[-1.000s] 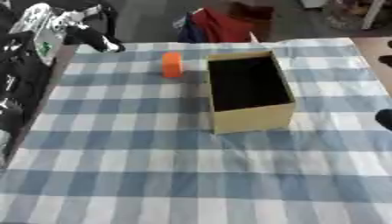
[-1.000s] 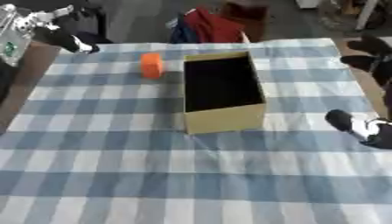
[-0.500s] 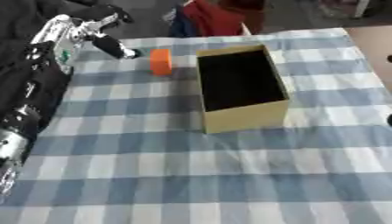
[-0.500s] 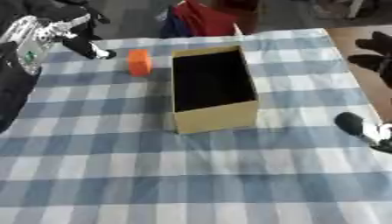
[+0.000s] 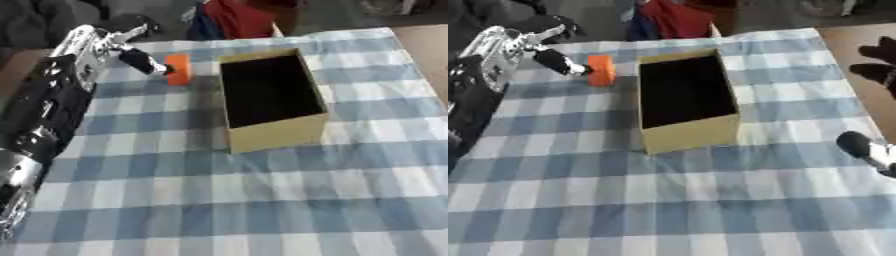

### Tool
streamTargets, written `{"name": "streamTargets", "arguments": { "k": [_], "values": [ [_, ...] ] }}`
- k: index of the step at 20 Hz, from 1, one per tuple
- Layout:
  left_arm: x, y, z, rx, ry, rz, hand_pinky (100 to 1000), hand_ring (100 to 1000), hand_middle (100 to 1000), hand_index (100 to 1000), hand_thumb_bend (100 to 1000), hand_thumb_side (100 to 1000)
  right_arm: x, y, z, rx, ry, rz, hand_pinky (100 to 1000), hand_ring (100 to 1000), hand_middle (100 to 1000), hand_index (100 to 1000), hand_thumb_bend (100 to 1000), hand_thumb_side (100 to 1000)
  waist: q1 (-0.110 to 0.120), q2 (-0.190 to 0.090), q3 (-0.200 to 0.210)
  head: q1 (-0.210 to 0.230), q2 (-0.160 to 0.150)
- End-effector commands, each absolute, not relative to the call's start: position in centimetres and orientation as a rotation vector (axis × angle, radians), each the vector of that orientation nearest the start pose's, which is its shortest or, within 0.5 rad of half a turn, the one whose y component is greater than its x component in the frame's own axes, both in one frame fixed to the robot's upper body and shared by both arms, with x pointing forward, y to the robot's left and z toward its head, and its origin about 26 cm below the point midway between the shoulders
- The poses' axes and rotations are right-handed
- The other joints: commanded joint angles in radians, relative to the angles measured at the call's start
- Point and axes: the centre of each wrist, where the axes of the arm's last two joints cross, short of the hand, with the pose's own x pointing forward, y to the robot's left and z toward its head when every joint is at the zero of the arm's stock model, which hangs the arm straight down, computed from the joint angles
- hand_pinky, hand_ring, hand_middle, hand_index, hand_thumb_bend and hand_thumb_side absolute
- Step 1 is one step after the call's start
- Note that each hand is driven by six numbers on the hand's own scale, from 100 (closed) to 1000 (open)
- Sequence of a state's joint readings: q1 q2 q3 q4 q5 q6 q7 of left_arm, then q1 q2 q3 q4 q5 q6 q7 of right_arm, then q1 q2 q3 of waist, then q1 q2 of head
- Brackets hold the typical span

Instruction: Pick up objects on the table and place them in the box.

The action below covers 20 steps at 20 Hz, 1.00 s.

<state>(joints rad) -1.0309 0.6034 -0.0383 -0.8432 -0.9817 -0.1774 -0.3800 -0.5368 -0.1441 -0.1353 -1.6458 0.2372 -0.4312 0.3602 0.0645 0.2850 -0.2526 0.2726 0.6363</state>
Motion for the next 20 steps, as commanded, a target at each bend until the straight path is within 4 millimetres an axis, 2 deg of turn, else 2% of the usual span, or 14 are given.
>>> {"name": "streamTargets", "arguments": {
  "k": [1, 5, 11, 15, 18, 19, 20],
  "values": [
    [47.5, 35.8, 27.1, 1.159, -1.305, -1.335, 810, 812, 815, 894, 486, 500, 37.4, -24.8, 19.9, -0.166, -2.498, 0.798, 872, 811, 867, 1000, 753, 599, 0.000, -0.015, -0.004, 0.009, -0.017],
    [47.6, 35.6, 26.6, 1.170, -1.305, -1.322, 802, 802, 805, 891, 413, 446, 37.5, -24.7, 20.1, -0.161, -2.505, 0.801, 873, 811, 866, 1000, 752, 598, 0.003, -0.005, -0.012, 0.019, -0.029],
    [47.8, 35.3, 25.4, 1.178, -1.287, -1.305, 797, 796, 797, 888, 402, 436, 37.5, -24.7, 20.3, -0.156, -2.510, 0.805, 873, 812, 866, 1000, 761, 599, 0.007, 0.004, -0.018, 0.034, -0.051],
    [47.9, 35.3, 24.9, 1.178, -1.280, -1.303, 792, 782, 781, 883, 385, 413, 37.5, -24.7, 20.3, -0.155, -2.510, 0.806, 874, 812, 866, 1000, 761, 599, 0.007, 0.006, -0.018, 0.037, -0.053],
    [47.9, 35.2, 24.5, 1.177, -1.270, -1.305, 763, 723, 728, 861, 363, 355, 37.5, -24.7, 20.4, -0.154, -2.511, 0.807, 874, 812, 865, 1000, 763, 599, 0.007, 0.007, -0.018, 0.037, -0.053],
    [47.9, 35.2, 24.5, 1.180, -1.270, -1.305, 744, 682, 683, 839, 352, 309, 37.5, -24.7, 20.4, -0.154, -2.511, 0.807, 874, 812, 865, 1000, 764, 599, 0.007, 0.006, -0.018, 0.036, -0.053],
    [47.9, 35.2, 24.7, 1.194, -1.282, -1.298, 714, 616, 603, 793, 330, 226, 37.5, -24.7, 20.4, -0.154, -2.510, 0.808, 874, 812, 865, 1000, 764, 599, 0.006, 0.006, -0.016, 0.036, -0.053]
  ]
}}
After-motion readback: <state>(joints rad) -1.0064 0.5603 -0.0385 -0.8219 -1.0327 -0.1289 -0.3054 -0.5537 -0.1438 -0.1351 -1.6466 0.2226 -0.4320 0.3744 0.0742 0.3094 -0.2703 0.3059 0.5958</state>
